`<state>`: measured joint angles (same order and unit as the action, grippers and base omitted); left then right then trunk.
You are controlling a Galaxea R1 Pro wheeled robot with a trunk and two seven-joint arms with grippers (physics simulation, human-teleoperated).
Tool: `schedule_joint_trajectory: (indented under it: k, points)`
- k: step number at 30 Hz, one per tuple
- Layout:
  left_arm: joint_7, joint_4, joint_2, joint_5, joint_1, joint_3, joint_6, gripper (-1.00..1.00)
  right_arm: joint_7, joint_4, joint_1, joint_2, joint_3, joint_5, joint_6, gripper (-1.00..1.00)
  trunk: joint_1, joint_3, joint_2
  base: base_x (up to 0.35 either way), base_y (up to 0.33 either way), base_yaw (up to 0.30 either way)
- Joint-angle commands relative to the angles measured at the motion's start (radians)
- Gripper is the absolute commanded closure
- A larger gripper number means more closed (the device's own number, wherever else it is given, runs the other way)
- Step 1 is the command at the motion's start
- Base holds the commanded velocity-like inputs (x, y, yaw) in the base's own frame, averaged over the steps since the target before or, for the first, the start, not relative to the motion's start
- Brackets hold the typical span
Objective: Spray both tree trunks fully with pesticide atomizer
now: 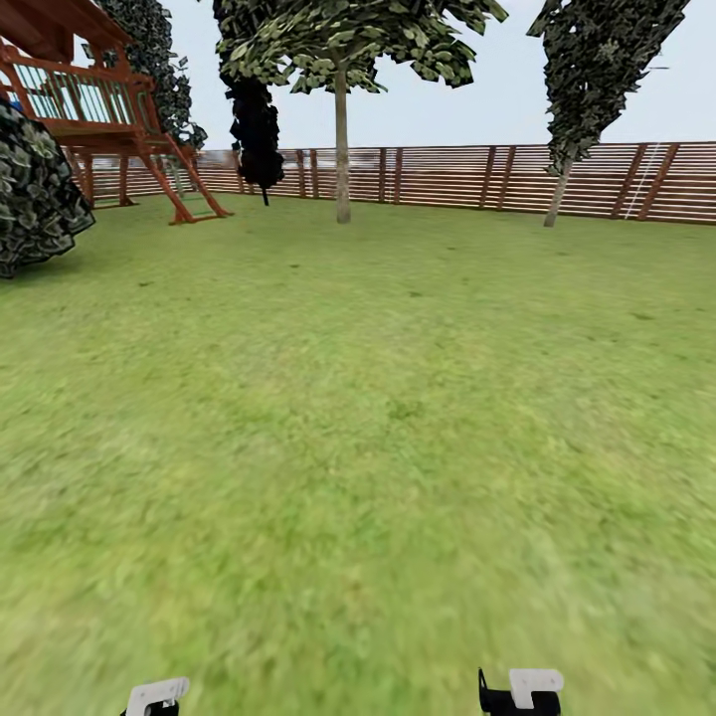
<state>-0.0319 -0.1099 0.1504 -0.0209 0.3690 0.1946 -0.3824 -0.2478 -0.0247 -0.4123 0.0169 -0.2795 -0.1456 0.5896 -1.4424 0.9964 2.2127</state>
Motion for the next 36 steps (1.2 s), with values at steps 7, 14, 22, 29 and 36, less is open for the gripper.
schedule_joint_trajectory:
  k: [7,14,22,29,36]
  points:
    - [-0.003,0.001,0.0,-0.002,0.001,0.006,-0.004,1.0,-0.002,0.0,0.0,0.0,-0.009,-0.009,0.002,-1.0,0.0,0.001,0.0,0.339,0.0,0.0]
    - [-0.003,0.001,0.0,-0.002,0.001,0.006,-0.004,1.0,-0.002,0.0,0.0,0.0,-0.009,-0.009,0.002,-1.0,0.0,0.001,0.0,0.339,0.0,0.0]
    - [-0.002,0.001,0.001,-0.001,0.001,0.006,-0.004,1.0,-0.002,0.0,0.0,0.0,-0.009,-0.009,0.002,-1.0,0.0,0.001,0.0,0.339,0.0,0.0]
    - [-0.002,0.001,0.0,-0.001,0.001,0.006,-0.004,1.0,-0.002,-0.003,0.0,0.0,-0.008,-0.011,0.003,-1.0,0.0,0.001,0.0,0.339,0.0,0.0]
    - [-0.002,0.001,-0.004,-0.002,0.001,0.005,-0.004,1.0,-0.003,-0.005,0.0,-0.002,-0.008,-0.014,0.003,-1.0,0.0,0.001,0.0,0.339,0.0,0.0]
